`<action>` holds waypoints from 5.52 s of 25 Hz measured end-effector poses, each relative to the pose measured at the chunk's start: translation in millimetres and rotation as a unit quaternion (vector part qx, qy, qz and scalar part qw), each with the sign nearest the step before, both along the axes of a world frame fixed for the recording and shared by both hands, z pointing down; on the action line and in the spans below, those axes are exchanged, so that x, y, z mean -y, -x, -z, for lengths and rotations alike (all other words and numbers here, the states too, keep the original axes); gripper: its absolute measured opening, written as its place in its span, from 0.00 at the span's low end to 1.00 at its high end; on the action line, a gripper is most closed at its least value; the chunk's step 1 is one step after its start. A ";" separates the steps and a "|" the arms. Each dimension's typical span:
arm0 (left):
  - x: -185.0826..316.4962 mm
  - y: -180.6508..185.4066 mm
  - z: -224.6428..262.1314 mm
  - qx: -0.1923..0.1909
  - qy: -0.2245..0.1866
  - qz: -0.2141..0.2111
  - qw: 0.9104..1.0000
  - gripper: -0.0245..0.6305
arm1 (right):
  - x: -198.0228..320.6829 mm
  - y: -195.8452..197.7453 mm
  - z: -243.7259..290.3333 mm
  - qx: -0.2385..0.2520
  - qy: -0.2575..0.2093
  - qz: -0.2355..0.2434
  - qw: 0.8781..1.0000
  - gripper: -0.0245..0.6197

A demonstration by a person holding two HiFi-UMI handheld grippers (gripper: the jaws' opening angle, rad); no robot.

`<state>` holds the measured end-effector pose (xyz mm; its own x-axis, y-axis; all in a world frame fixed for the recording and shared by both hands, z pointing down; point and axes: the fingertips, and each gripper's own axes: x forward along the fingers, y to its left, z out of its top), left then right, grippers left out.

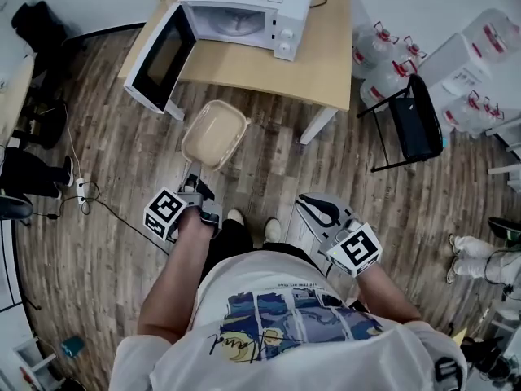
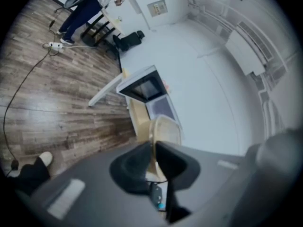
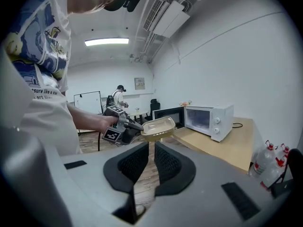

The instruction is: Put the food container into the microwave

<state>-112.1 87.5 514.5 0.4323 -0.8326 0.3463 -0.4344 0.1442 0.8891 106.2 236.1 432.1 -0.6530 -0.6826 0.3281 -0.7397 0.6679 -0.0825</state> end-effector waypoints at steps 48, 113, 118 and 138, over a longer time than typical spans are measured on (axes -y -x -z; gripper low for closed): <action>486.9 -135.6 -72.7 -0.003 0.031 0.097 0.995 0.10 | 385.3 -185.3 15.2 -0.056 0.017 -0.031 0.998 0.14; 431.8 -140.7 -91.4 0.055 0.015 -0.033 0.998 0.28 | 374.0 -135.9 13.7 -0.040 0.009 0.009 0.999 0.12; 401.2 -122.9 -86.2 0.086 0.004 -0.085 0.993 0.28 | 360.6 -98.3 13.8 -0.041 0.004 0.008 0.999 0.11; 264.3 -71.4 -39.0 0.173 -0.113 -0.273 0.940 0.06 | 283.4 -2.2 9.6 -0.037 0.013 -0.036 0.999 0.06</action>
